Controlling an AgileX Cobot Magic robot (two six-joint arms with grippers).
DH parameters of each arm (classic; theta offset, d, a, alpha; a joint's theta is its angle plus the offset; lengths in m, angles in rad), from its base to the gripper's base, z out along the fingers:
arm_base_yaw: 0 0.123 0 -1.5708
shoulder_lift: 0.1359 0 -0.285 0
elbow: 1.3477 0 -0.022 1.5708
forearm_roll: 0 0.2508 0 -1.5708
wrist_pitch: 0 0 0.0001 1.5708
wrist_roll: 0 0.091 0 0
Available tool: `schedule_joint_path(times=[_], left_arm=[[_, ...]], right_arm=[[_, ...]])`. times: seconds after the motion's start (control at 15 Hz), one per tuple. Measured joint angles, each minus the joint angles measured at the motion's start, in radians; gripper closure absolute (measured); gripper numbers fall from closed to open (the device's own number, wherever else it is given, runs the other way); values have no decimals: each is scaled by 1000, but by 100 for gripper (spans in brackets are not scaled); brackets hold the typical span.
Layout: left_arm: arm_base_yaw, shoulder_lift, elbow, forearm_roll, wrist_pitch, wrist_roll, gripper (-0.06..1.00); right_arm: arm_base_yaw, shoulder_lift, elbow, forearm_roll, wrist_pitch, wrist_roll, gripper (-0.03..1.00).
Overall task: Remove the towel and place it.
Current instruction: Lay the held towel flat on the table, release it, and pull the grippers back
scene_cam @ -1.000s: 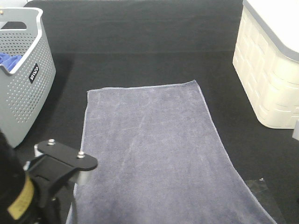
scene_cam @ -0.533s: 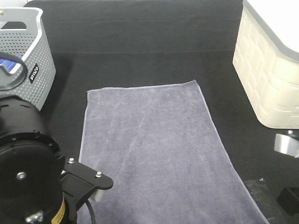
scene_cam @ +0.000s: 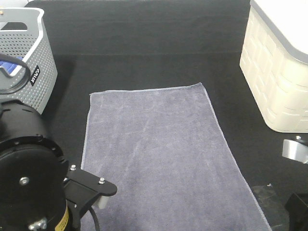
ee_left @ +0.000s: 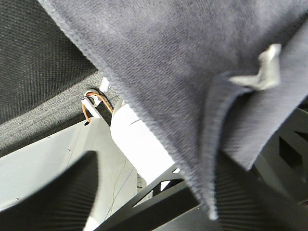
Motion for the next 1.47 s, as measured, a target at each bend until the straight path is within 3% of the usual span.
schedule_joint_path(times=[0.6,0.87,1.13,1.47], left_arm=[[0,-7,-68,18,123,45,20],[6,-7,-208,161,146,29,20],[167,-7,-330,269,111,25,20],[379,-6,-412,271,-147,140,20]], right_arm=[[0,0,-50,-10,-16,-1,25],[0,2,-206,-10,-18,-46,25],[0,5,-422,-10,-67,-64,27],[0,128,-640,-13,-134,-98,36]])
